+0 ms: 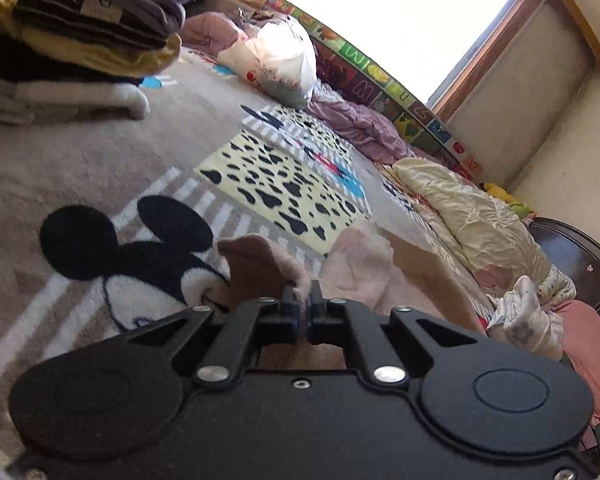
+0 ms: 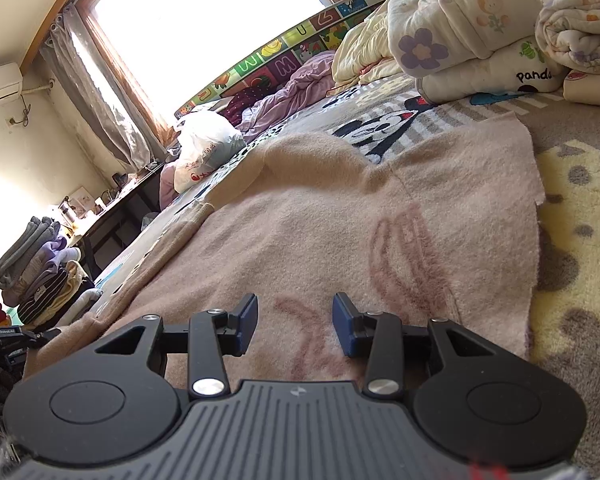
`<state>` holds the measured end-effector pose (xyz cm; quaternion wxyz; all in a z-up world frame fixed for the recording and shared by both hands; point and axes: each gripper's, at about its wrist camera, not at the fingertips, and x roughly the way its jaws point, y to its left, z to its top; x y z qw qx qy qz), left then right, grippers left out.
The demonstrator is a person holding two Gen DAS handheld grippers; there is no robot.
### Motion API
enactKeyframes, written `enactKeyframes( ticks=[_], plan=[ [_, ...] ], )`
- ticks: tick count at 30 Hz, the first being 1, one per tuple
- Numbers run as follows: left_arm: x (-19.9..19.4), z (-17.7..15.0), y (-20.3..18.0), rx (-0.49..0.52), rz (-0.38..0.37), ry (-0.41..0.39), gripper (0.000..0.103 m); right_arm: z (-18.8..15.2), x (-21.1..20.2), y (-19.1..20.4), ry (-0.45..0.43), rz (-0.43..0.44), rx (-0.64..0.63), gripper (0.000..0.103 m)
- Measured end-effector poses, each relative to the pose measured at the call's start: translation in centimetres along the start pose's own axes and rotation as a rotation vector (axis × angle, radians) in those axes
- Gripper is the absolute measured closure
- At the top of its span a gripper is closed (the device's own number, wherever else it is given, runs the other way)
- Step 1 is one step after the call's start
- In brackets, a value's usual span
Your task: Fold clothes
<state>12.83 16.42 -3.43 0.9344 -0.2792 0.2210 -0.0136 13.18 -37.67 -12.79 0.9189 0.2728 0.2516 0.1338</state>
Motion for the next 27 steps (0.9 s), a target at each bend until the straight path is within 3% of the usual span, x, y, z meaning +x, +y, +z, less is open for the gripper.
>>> enactKeyframes(
  ticks=[2, 7, 8, 11, 15, 17, 19, 20, 27],
  plan=[
    [-0.3, 1.1, 1.4, 0.020, 0.086, -0.053, 0.101, 0.0, 0.0, -0.1, 0.000, 0.006, 0.005, 0.062],
    [3.4, 0.1, 3.3, 0.131, 0.427, 0.107, 0.094, 0.1, 0.2, -0.4, -0.001, 0.019, 0.016, 0.062],
    [2.9, -0.3, 3.5, 0.117, 0.437, 0.094, 0.094, 0.1, 0.2, -0.3, -0.002, 0.018, 0.016, 0.062],
    [1.2, -0.7, 2.5, 0.124, 0.420, 0.027, 0.094, 0.0, 0.2, -0.2, -0.002, 0.013, 0.010, 0.062],
    [1.8, 0.2, -1.3, 0.222, 0.276, 0.039, 0.093, 0.1, 0.2, 0.0, 0.001, 0.006, 0.006, 0.062],
    [3.0, 0.4, -3.6, 0.290, 0.199, 0.071, 0.077, 0.2, 0.1, 0.1, 0.007, 0.001, 0.009, 0.062],
    [5.1, 0.1, -6.1, 0.416, 0.161, 0.108, 0.060, 0.7, 0.0, 0.3, 0.028, -0.013, 0.016, 0.062],
    [6.2, -0.1, -7.4, 0.481, 0.142, 0.126, 0.058, 1.0, -0.1, 0.6, 0.045, -0.025, 0.017, 0.060],
    [15.0, -1.5, -12.9, 0.811, 0.142, 0.208, 0.058, 6.4, 1.9, 5.3, 0.075, -0.185, -0.230, 0.045]
  ],
)
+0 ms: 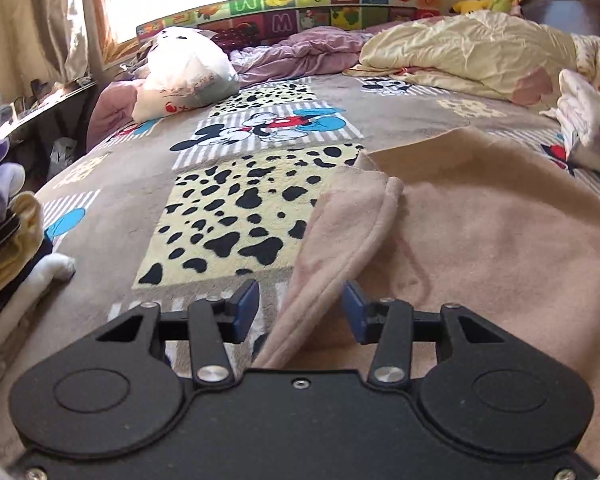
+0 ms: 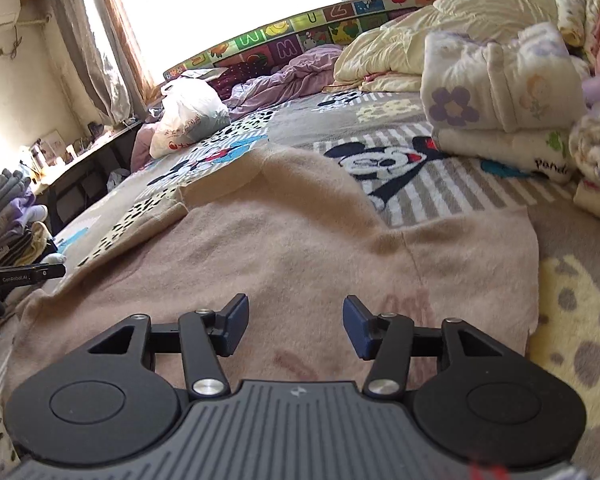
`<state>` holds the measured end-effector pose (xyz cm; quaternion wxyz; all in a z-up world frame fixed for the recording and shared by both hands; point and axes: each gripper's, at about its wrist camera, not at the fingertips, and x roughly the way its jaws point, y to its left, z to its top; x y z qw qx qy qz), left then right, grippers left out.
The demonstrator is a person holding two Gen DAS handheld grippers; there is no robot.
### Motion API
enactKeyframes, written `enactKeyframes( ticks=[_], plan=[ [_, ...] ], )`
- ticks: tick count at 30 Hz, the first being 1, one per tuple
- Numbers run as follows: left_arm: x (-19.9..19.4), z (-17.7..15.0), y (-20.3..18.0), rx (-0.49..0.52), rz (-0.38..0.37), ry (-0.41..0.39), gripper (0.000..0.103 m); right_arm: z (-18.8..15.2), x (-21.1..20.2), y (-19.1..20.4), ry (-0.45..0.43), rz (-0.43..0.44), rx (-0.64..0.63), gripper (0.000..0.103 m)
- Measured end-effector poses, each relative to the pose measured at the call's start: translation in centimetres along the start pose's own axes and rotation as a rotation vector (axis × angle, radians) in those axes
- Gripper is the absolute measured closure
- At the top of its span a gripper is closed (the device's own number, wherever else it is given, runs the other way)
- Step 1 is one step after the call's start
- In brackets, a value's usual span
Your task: Fold clothes
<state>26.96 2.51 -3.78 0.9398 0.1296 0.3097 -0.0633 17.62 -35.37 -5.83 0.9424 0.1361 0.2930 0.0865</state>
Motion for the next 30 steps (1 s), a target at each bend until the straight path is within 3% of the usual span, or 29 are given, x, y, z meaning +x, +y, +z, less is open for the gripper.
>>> enactKeyframes(
  ticks=[5, 6, 7, 8, 11, 12, 14, 15, 17, 19, 22, 24, 25, 26, 28, 30],
  plan=[
    [4.8, 1.9, -1.9, 0.134, -0.034, 0.046, 0.057, 6.1, 7.2, -0.6, 0.038, -0.083, -0.033, 0.038],
    [5.5, 2.2, -1.3, 0.105, -0.063, 0.053, 0.063, 7.1, 8.9, -1.2, 0.055, -0.086, -0.011, 0.038],
    [6.2, 2.5, -0.7, 0.068, -0.096, 0.060, 0.091, 7.9, 10.6, -2.0, 0.073, -0.077, 0.042, 0.038],
    [6.8, 2.8, 0.0, 0.032, -0.128, 0.067, 0.094, 8.7, 12.4, -3.2, 0.095, -0.063, 0.113, 0.038],
    [9.0, 1.8, 9.6, -0.573, -0.169, 0.088, 0.094, 10.0, 16.2, -5.4, 0.146, -0.011, 0.268, 0.038],
    [9.5, 1.0, 11.4, -0.675, -0.172, 0.104, 0.094, 10.2, 17.3, -6.1, 0.164, -0.004, 0.312, 0.038],
    [10.5, -0.6, 14.9, -0.854, -0.176, 0.139, 0.083, 10.5, 18.7, -7.3, 0.186, 0.015, 0.376, 0.038],
    [10.5, -0.7, 15.3, -0.854, -0.189, 0.133, 0.078, 10.5, 19.1, -7.7, 0.191, 0.034, 0.402, 0.038],
    [10.3, 0.2, 15.1, -0.804, -0.212, 0.109, 0.055, 10.7, 19.9, -8.4, 0.204, 0.077, 0.438, 0.037],
    [10.7, 1.2, 14.7, -0.777, -0.252, 0.101, 0.048, 11.0, 20.8, -8.9, 0.236, 0.145, 0.469, 0.037],
    [12.9, 2.6, 13.6, -0.748, -0.267, 0.145, 0.048, 11.4, 22.3, -9.7, 0.281, 0.250, 0.536, 0.037],
    [14.4, 2.9, 13.0, -0.746, -0.294, 0.175, 0.051, 11.6, 23.3, -10.3, 0.305, 0.318, 0.595, 0.041],
    [15.0, 3.0, 12.7, -0.743, -0.307, 0.185, 0.070, 11.6, 23.7, -10.4, 0.313, 0.338, 0.614, 0.047],
    [15.6, 3.2, 12.4, -0.741, -0.320, 0.195, 0.093, 11.6, 24.1, -10.5, 0.317, 0.347, 0.622, 0.062],
    [14.8, 3.4, 12.3, -0.736, -0.375, 0.136, 0.094, 11.9, 24.1, -10.2, 0.296, 0.368, 0.616, 0.080],
    [13.9, 3.5, 12.4, -0.746, -0.427, 0.073, 0.095, 12.5, 22.2, -9.5, 0.187, 0.372, 0.569, 0.087]
  ],
)
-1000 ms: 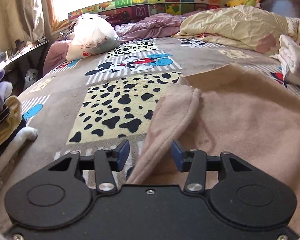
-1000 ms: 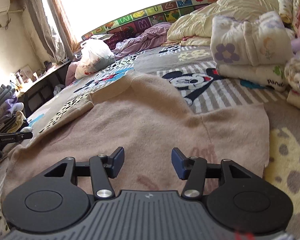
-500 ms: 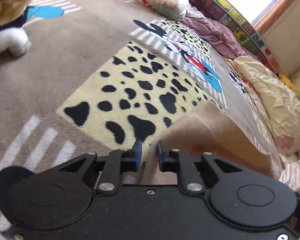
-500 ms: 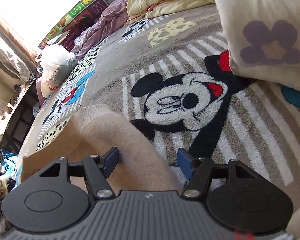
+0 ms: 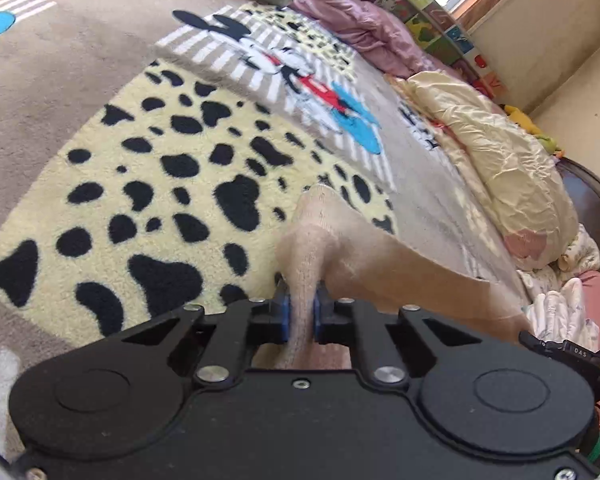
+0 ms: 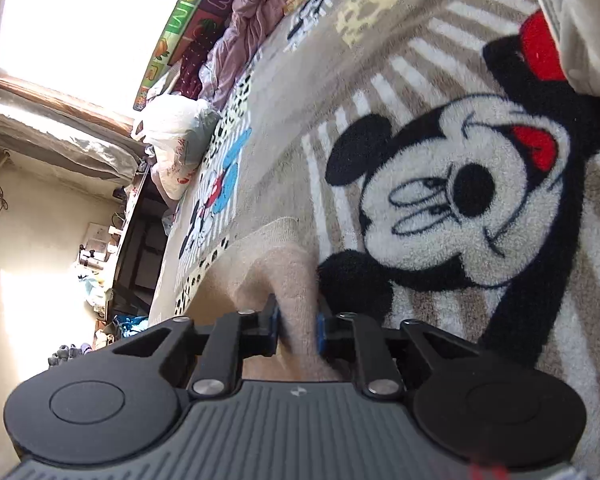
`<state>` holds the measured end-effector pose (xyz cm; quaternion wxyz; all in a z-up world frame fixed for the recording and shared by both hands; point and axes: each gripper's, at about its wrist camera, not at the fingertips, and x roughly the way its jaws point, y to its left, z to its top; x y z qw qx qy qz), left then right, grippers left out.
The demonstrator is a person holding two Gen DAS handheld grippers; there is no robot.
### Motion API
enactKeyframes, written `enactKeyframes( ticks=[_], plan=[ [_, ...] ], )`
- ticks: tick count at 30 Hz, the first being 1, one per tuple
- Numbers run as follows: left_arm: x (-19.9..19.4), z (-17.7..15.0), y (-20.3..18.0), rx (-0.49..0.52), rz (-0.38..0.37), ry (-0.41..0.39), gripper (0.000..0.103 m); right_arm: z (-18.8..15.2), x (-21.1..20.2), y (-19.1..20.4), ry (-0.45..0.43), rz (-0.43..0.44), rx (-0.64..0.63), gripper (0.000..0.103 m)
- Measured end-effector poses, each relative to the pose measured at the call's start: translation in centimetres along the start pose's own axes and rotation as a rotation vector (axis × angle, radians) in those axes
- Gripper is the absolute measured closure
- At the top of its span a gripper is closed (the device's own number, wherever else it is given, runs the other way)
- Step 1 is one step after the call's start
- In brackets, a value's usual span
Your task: Fold clothes
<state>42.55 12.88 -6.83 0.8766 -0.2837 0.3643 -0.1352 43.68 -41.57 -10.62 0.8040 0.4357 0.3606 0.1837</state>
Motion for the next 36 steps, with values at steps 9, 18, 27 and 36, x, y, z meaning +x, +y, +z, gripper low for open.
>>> enactKeyframes(
  ticks=[9, 18, 27, 36],
  plan=[
    [0.4, -0.1, -1.9, 0.149, 0.257, -0.044, 0.067, -2.4, 2.1, 5.0, -0.101, -0.527, -0.517, 0.064],
    [1.6, -0.4, -8.1, 0.324, 0.125, -0.075, 0.067, -5.0, 1.4, 10.3, -0.173, -0.433, -0.786, 0.060],
    [7.0, 0.8, -5.6, 0.299, 0.267, 0.015, 0.070, -1.4, 5.8, 5.3, -0.053, -0.363, -0.550, 0.062],
    [2.0, 1.6, -4.8, 0.214, 0.245, -0.036, 0.064, -1.7, 4.9, 5.6, -0.045, -0.494, -0.629, 0.048]
  ],
)
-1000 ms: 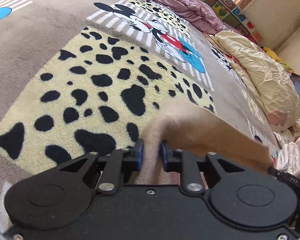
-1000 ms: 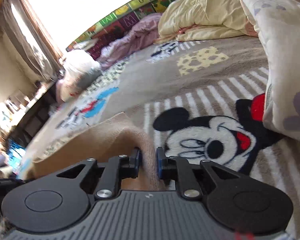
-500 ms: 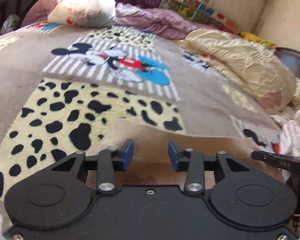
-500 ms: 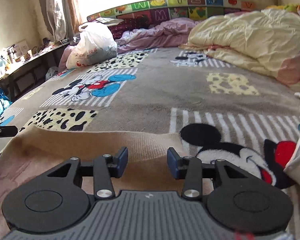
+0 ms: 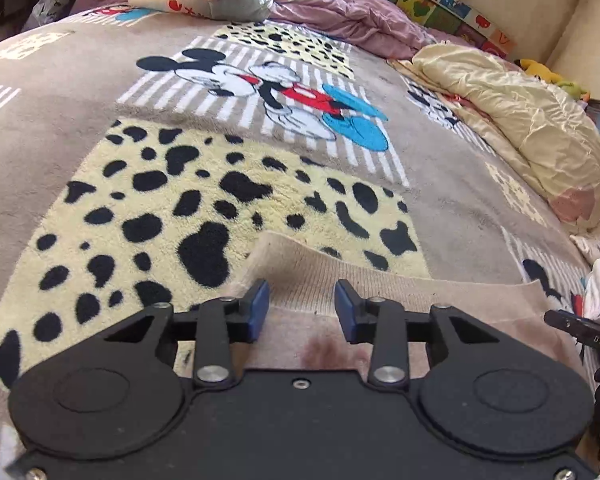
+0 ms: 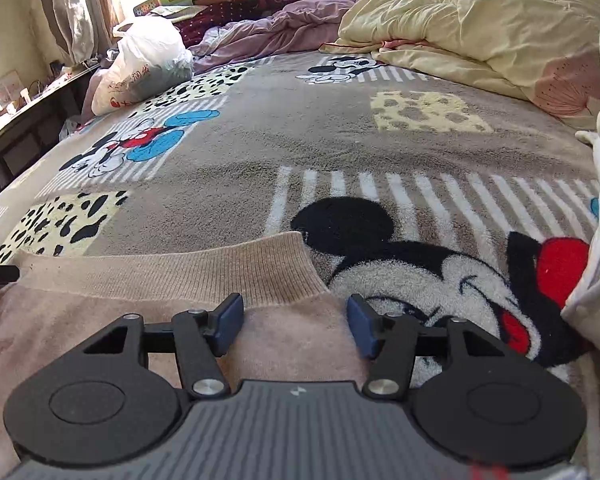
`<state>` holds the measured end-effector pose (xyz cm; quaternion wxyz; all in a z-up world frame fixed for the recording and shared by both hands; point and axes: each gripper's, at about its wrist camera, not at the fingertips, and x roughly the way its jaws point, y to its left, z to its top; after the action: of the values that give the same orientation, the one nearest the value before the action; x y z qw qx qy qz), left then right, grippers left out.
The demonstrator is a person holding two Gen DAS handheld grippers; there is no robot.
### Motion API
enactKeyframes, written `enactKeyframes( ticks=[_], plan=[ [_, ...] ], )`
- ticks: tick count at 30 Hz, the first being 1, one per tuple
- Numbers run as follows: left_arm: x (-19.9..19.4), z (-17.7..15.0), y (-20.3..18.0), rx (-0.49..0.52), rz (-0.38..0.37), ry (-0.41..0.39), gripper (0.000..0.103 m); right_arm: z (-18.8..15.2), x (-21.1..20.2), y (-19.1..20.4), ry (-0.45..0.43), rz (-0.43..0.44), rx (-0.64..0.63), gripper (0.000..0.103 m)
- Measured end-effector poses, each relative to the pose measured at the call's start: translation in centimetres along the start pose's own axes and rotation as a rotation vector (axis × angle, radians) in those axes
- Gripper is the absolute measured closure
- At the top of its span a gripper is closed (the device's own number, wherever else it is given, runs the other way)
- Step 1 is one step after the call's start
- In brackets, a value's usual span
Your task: Fold clothes
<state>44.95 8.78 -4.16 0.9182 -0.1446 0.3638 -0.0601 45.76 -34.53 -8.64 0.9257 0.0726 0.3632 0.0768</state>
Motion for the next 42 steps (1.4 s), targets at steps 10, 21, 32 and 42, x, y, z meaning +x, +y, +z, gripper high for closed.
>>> enactKeyframes(
  ticks=[10, 21, 32, 42],
  plan=[
    [-18.5, -6.7, 13.4, -0.267, 0.127, -0.149, 0.049, -9.7, -15.2, -0.7, -0.107, 0.146, 0.178, 0.043],
    [-20.2, -18.6, 16.9, -0.600, -0.050, -0.139, 0.049, -22.4, -22.9, 5.4, -0.038, 0.208, 0.234, 0.039],
    [-22.1, -18.8, 12.2, -0.093, 0.211, -0.295, 0.094, -23.7, -24.1, 9.4, 0.025, 0.170, 0.106, 0.032],
    [-19.6, -18.3, 17.2, -0.534, -0.106, -0.193, 0.037, -23.8, -23.8, 11.6, 0.050, 0.121, 0.022, 0.022]
  ],
)
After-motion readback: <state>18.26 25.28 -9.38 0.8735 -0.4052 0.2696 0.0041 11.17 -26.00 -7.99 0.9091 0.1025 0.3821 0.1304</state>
